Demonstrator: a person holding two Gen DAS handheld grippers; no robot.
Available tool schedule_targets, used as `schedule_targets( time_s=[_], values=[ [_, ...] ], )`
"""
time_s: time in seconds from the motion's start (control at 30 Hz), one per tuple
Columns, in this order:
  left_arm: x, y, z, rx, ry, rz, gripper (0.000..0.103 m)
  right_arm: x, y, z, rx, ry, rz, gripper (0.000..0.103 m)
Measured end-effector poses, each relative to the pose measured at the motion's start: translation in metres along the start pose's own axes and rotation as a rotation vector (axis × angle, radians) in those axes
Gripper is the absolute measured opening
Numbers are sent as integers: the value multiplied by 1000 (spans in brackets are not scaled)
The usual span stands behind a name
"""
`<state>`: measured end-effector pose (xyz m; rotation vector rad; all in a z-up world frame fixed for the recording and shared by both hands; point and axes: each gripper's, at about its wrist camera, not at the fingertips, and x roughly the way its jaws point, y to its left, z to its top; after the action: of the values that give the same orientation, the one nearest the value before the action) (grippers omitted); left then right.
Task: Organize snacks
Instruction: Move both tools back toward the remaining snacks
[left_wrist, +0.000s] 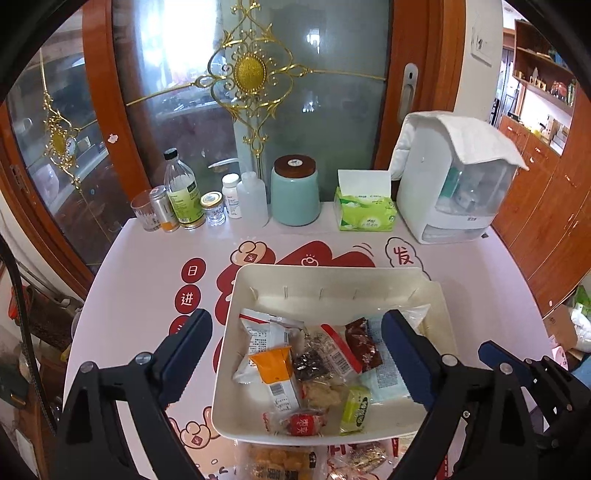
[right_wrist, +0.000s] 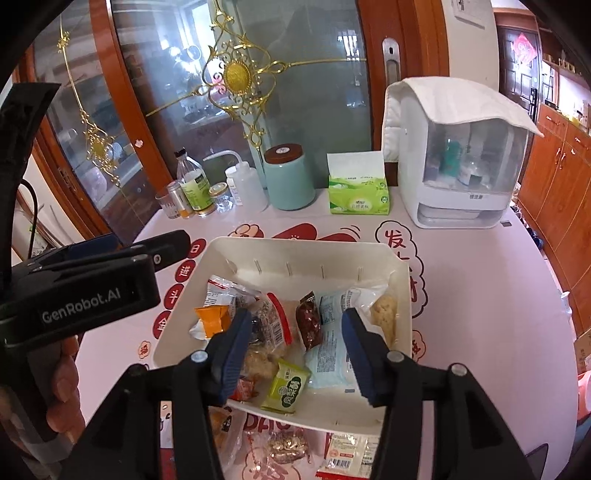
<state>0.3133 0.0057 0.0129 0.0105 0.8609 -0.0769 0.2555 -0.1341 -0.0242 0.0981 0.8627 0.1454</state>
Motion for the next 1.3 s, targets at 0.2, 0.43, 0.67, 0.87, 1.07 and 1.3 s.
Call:
schedule_targets(
  time_s=[0.2,0.43,0.67,0.87,1.07,1.3],
  values=[
    [-34,-7,-7,-12,-36,-14,92,-30,-3,-6,-1,-37,5,51],
    [-78,-27,-23,8,-90,-36,92,-70,-9,-20,-2,-75,10,51],
    [-113,-47,-44,10,-119,-66,93,-108,-21,-40,-9,-104,10,51],
    [-134,-59,-70,14,-121,-85,93,-136,-35,-58,-30,-122,-8,52],
    [-137,-66,-98,30,-85,-96,93,-151,-50,-79,-35,-116,-27,52],
    [-122,-69,-134,75,-35,-93,93,-138,-63,-111,-20,-46,-39,52]
  ],
)
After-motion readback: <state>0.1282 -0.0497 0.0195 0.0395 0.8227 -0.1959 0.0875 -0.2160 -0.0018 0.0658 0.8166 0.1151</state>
